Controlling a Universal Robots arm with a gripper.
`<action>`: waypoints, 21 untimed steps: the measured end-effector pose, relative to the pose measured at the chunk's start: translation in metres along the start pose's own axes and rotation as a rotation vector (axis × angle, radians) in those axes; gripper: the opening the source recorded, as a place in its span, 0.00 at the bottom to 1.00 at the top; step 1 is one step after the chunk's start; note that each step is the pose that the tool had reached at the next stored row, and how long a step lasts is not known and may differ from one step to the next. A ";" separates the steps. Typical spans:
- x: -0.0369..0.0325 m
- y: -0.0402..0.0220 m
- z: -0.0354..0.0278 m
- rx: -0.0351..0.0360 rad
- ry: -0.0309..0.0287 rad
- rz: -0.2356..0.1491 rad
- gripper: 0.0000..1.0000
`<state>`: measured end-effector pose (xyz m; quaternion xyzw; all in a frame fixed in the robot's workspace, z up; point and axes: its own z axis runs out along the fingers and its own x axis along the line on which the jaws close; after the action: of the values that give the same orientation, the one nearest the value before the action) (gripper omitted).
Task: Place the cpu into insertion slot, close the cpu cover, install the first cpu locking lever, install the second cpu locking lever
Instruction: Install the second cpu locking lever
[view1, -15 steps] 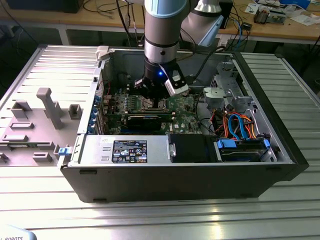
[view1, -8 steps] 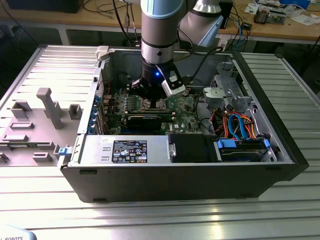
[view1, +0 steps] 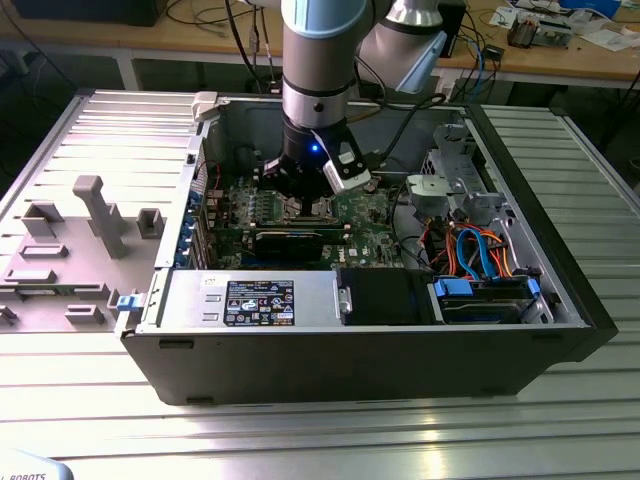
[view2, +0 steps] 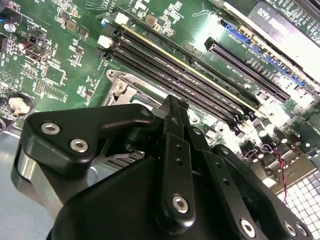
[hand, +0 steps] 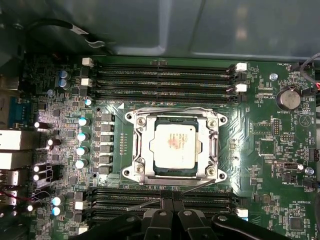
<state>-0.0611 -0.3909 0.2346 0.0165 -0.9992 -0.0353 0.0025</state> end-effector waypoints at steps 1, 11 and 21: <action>0.0000 0.0000 0.0000 -0.0032 -0.0001 0.000 0.11; 0.0000 0.0000 0.0000 -0.0097 -0.0003 0.000 0.11; 0.0000 0.0000 0.0000 -0.0158 -0.0004 0.000 0.11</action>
<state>-0.0612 -0.3909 0.2347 0.0165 -0.9989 -0.0432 0.0024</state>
